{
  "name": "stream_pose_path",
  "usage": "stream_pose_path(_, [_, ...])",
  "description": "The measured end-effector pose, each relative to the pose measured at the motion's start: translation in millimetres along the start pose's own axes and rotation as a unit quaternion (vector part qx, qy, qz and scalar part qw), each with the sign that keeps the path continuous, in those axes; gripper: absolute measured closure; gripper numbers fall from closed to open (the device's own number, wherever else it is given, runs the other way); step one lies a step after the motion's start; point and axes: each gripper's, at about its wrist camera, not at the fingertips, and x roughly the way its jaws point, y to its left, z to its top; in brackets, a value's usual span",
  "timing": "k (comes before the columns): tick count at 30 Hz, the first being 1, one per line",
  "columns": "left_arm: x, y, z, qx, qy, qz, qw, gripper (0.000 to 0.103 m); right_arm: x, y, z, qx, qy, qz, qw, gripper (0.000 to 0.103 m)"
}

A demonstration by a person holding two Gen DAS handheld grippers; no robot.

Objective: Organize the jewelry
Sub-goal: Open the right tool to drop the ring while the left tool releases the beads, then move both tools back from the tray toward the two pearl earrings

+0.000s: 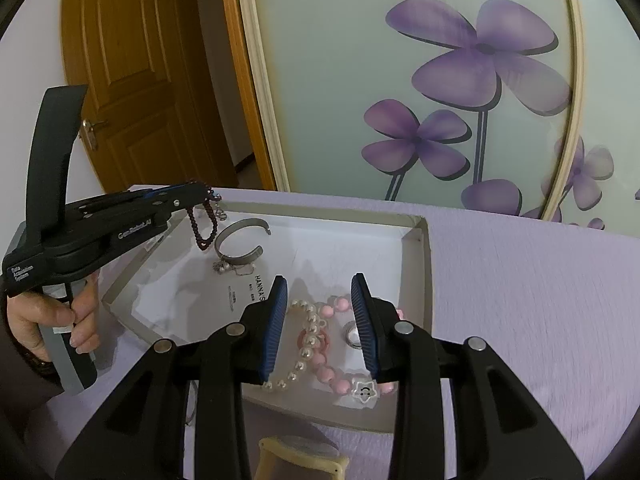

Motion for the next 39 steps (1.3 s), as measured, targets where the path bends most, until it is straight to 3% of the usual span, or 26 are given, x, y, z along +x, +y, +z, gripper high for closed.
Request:
stream_pose_path(5, [0.4, -3.1, 0.5, 0.0, -0.001, -0.003, 1.0, 0.09, -0.6, -1.5, -1.8, 0.003, 0.002, 0.0, 1.0, 0.068])
stream_pose_path(8, [-2.2, -4.6, -0.4, 0.002, -0.005, -0.001, 1.0, 0.071, -2.3, -1.9, -2.3, 0.004, 0.002, -0.001, 1.0, 0.068])
stream_pose_path(14, [-12.8, -5.7, -0.3, 0.008, -0.014, 0.006, 0.9999, 0.058, -9.5, -2.1, -4.4, 0.007, -0.002, -0.002, 1.0, 0.068])
stream_pose_path(29, [-65.5, 10.4, -14.7, -0.003, -0.023, 0.028, 0.9993, 0.052, -54.9, 0.8, -33.7, 0.03, -0.007, -0.003, 1.0, 0.068])
stream_pose_path(39, [-123.0, 21.1, -56.2, -0.006, -0.03, 0.037, 0.9988, 0.044, -91.4, 20.0, -76.3, 0.041, 0.003, -0.007, 0.999, 0.061])
